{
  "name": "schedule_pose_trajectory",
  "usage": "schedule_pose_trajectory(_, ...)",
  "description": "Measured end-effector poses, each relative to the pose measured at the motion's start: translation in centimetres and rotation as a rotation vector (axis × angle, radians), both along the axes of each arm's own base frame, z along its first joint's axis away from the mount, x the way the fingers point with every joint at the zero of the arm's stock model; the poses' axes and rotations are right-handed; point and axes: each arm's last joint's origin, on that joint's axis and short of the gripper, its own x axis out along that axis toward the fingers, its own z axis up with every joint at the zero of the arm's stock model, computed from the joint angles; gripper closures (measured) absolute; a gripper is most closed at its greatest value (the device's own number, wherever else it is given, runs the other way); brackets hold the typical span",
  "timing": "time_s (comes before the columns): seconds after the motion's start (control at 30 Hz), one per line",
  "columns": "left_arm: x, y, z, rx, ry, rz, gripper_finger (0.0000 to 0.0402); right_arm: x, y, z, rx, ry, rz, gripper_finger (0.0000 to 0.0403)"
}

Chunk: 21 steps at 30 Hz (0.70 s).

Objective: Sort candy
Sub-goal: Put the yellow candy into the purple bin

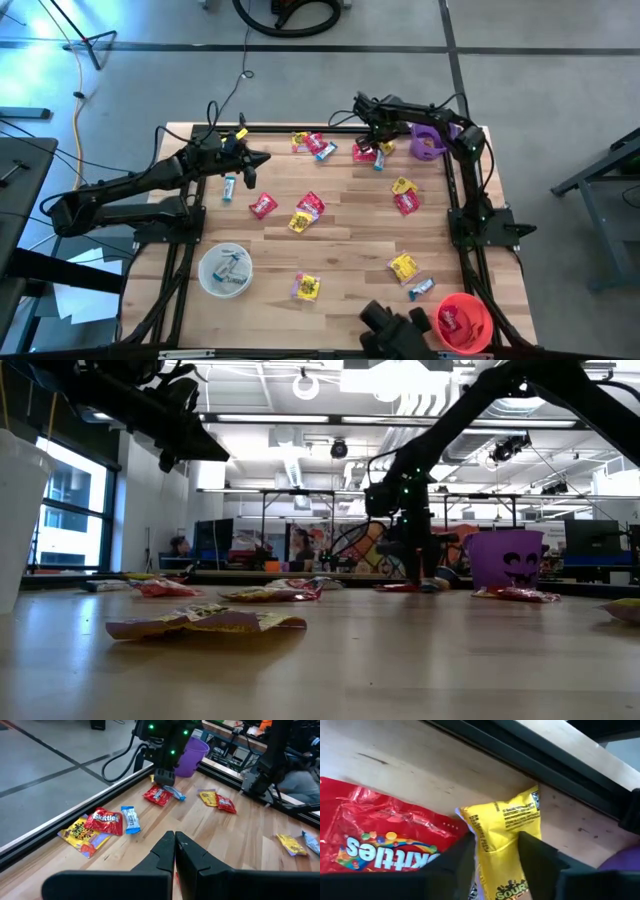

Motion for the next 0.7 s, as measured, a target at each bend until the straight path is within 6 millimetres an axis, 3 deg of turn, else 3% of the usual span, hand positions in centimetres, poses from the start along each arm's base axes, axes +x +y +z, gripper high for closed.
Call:
schedule_pose_trajectory(0.23, 0.0, 0.0, 0.0, -0.003, -0.002, -0.006, 0.0402, -0.3, -0.1, 0.4, 0.029, -0.020, 0.043, 0.0382)
schedule_pose_trajectory(0.37, 0.0, 0.0, 0.0, -0.003, -0.002, -0.008, 0.0402, -0.1, 0.6, 2.1, 0.028, -0.065, 0.064, 0.0396)
schedule_pose_trajectory(0.53, 0.0, 0.0, 0.0, -0.002, -0.002, -0.008, 0.0402, -0.4, 1.9, 6.3, -0.020, -0.173, 0.089, 0.0399)
schedule_pose_trajectory(0.7, 0.0, 0.0, 0.0, -0.002, -0.002, -0.008, 0.0401, -1.9, 4.0, 12.4, -0.127, -0.286, 0.088, 0.0400)
